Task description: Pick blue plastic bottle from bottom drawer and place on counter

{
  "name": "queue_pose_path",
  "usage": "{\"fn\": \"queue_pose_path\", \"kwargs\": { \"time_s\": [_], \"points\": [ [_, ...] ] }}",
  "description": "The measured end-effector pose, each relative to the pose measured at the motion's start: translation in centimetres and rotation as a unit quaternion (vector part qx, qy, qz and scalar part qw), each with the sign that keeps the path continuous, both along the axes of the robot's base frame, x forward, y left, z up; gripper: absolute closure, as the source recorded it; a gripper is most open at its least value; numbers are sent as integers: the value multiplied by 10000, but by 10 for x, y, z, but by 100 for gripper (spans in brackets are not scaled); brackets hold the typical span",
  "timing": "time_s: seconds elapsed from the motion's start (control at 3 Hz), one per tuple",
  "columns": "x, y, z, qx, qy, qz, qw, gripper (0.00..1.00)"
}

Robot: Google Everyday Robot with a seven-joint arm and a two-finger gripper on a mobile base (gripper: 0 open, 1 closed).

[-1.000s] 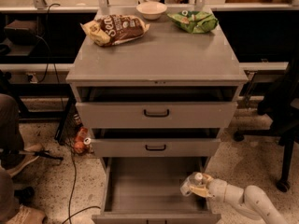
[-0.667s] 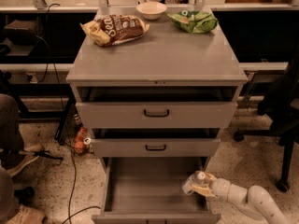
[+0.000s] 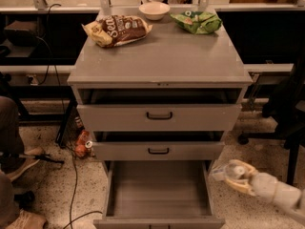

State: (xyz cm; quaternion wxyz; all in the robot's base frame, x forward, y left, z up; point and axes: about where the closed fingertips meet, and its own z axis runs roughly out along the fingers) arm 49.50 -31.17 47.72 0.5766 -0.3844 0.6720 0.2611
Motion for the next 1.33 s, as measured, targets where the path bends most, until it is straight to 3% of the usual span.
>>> {"fn": "queue_pose_path", "kwargs": {
  "time_s": [0.33, 0.67, 1.0, 1.33],
  "points": [
    [-9, -30, 71, -225, -435, -14, 9988, 100],
    [-9, -31, 75, -255, -447, -12, 9987, 100],
    [-5, -42, 108, -531, -559, 8, 9970, 100],
    [-12, -53, 167, -972, -832, 77, 9917, 100]
  ]
}}
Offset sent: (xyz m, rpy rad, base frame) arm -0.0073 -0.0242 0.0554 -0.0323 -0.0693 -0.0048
